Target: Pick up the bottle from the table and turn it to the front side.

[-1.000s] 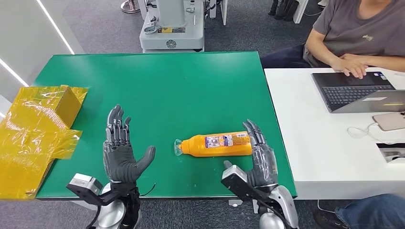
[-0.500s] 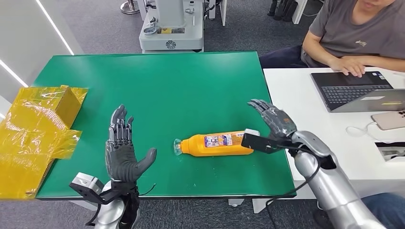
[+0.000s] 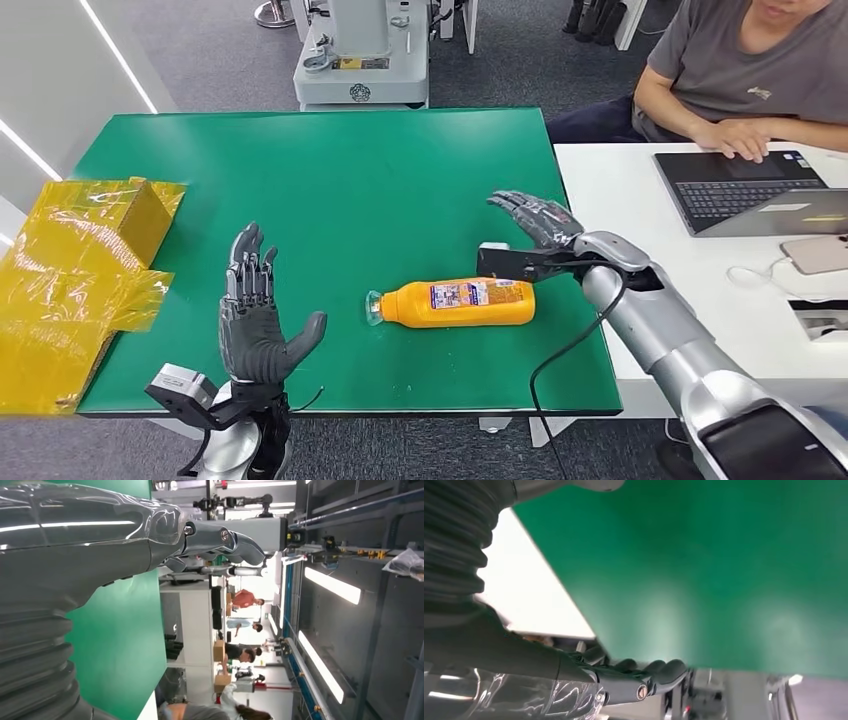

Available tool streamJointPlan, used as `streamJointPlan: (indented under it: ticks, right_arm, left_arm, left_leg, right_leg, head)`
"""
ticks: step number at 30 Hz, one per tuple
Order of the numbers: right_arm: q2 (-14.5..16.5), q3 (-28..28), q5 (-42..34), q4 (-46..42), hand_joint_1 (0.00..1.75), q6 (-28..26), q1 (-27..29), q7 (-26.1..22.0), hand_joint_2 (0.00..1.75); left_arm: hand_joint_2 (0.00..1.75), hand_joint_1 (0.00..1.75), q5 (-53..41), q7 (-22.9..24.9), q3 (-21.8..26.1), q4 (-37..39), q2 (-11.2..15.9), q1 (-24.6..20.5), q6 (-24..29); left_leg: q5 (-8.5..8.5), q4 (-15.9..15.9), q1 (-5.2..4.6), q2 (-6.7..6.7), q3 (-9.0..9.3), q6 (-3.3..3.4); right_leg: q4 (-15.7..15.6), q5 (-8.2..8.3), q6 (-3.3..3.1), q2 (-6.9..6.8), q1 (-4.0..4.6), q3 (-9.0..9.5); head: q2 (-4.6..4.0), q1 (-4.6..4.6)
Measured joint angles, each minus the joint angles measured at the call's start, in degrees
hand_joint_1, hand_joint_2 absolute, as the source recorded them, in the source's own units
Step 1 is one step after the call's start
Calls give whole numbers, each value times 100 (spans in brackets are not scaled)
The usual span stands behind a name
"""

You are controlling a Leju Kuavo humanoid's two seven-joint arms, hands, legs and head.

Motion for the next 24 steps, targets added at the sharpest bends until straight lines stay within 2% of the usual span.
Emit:
streamJointPlan:
  ticks: [11, 24]
  right_arm:
    - [302, 437, -254, 911, 0, -130, -131, -196, 175]
    - [459, 609, -328, 1309, 0, -163, -264, -249, 175]
  left_arm:
    - [175, 0, 25, -35, 0, 65, 21, -40, 72]
    - [175, 0, 78, -51, 0, 98, 26, -44, 142]
  left_leg:
    - [0, 1, 0, 3, 5, 0]
    - [2, 2, 0, 5, 17, 2]
  right_leg:
    - [-1, 0, 0, 3, 0, 1]
    - [-2, 2, 0, 6, 0, 13]
  head:
    - [0, 0]
    - [0, 1]
